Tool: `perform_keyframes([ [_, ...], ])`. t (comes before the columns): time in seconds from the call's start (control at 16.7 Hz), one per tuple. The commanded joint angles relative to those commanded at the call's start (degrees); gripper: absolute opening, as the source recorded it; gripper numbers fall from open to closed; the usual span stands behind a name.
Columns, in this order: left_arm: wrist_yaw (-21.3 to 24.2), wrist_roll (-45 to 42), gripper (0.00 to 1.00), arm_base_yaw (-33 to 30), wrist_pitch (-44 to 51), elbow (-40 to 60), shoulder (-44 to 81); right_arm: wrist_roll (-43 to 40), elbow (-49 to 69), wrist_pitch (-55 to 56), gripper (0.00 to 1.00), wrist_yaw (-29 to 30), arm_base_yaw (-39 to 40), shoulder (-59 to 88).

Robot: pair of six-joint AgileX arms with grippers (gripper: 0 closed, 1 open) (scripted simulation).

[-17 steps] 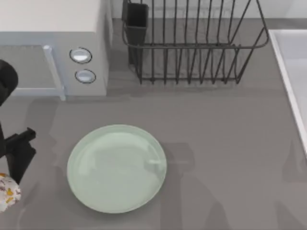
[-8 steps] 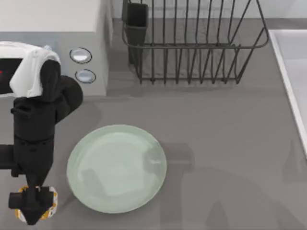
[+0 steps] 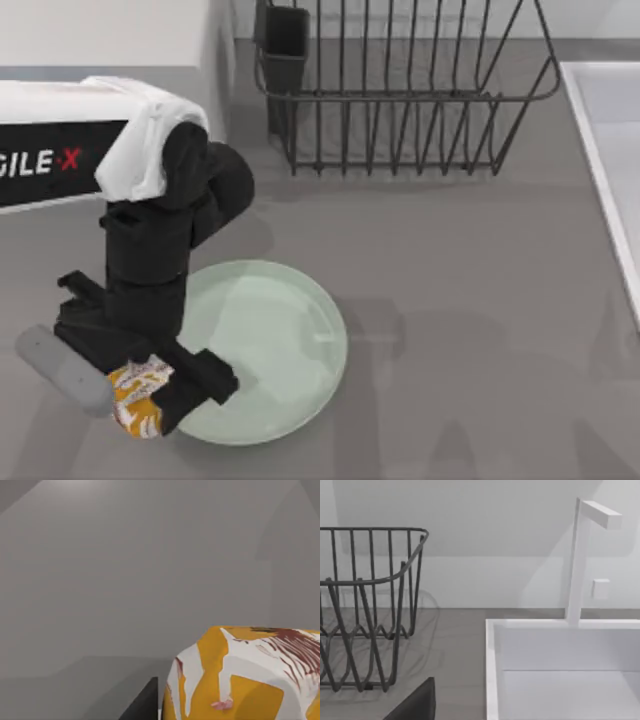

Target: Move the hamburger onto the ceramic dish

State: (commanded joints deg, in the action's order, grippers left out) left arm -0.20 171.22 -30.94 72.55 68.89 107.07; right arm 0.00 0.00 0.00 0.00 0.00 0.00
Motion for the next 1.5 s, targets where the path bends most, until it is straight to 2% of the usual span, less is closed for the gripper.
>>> perform_keyframes([
  [0.36,0.97,25.38,0.0,-3.15,-4.02,5.28,0.13,0.0,0.0,0.0,1.0,0.0,0.0,0.0],
  [0.66,1.68,37.8,0.0,-4.07,-7.03,9.09,-0.08,0.0,0.0,0.0,1.0,0.0,0.0,0.0],
  [0.9,1.99,42.05,0.0,-4.27,-8.21,10.69,-0.16,0.0,0.0,0.0,1.0,0.0,0.0,0.0],
  [1.32,1.98,41.93,0.0,-3.98,-8.38,10.38,-0.07,0.0,0.0,0.0,1.0,0.0,0.0,0.0],
  [1.5,1.98,41.72,0.0,-4.19,-12.17,7.96,1.09,0.0,0.0,0.0,1.0,0.0,0.0,0.0],
])
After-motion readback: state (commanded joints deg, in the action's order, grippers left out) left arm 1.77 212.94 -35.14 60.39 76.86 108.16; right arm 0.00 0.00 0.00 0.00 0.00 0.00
